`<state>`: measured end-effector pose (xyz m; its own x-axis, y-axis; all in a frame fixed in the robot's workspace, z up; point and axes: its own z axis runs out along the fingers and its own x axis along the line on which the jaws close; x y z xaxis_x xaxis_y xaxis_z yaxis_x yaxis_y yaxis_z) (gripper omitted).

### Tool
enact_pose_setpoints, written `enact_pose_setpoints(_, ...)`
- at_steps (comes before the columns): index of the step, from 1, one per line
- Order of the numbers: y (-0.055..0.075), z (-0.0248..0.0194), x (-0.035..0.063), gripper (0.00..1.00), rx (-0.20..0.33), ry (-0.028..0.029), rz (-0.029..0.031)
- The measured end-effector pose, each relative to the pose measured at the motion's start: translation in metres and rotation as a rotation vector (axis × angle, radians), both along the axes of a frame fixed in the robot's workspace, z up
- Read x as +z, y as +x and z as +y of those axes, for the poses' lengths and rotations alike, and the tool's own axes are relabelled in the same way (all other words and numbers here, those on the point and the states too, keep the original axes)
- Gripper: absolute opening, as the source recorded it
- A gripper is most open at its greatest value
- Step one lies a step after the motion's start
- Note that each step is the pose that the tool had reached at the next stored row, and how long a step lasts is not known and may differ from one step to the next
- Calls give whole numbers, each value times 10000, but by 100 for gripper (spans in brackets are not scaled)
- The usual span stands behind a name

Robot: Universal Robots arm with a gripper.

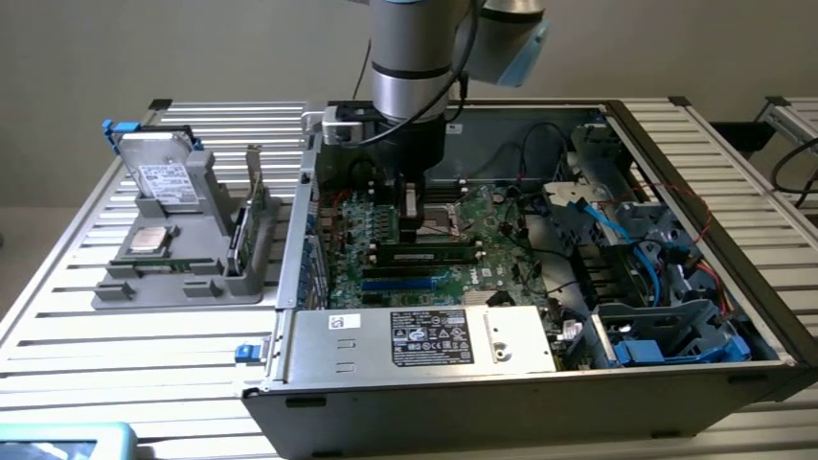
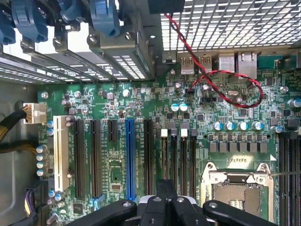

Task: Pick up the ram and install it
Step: 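Press down the ram until it locks into place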

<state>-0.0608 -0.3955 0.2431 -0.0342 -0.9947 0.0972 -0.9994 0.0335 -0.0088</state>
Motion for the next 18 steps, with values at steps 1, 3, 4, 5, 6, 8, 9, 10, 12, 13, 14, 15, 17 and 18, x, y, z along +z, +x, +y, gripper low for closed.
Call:
enact_pose_setpoints(1,-4,0,-9,11,-1,-1,1)
enact_pose_setpoints(3,-14,-4,-20,11,-1,-1,1)
enact_pose_setpoints(4,-20,-6,-23,11,0,-1,1)
enact_pose_setpoints(5,-23,-7,-28,11,0,0,0)
enact_pose_setpoints(6,-24,-7,-35,11,0,0,1)
enact_pose_setpoints(8,-26,-8,-56,11,1,-1,1)
enact_pose_setpoints(9,-28,-8,-68,11,-1,0,0)
enact_pose_setpoints(10,-31,-8,-76,11,-1,0,0)
enact_pose_setpoints(12,-33,-8,-91,11,0,-1,1)
enact_pose_setpoints(13,-35,-8,-100,11,0,-1,1)
enact_pose_setpoints(14,-37,-7,-111,11,0,-1,1)
enact_pose_setpoints(15,-40,-3,-120,11,-2,-1,1)
enact_pose_setpoints(17,-45,2,-135,11,0,0,1)
enact_pose_setpoints(18,-47,1,-140,11,0,0,0)
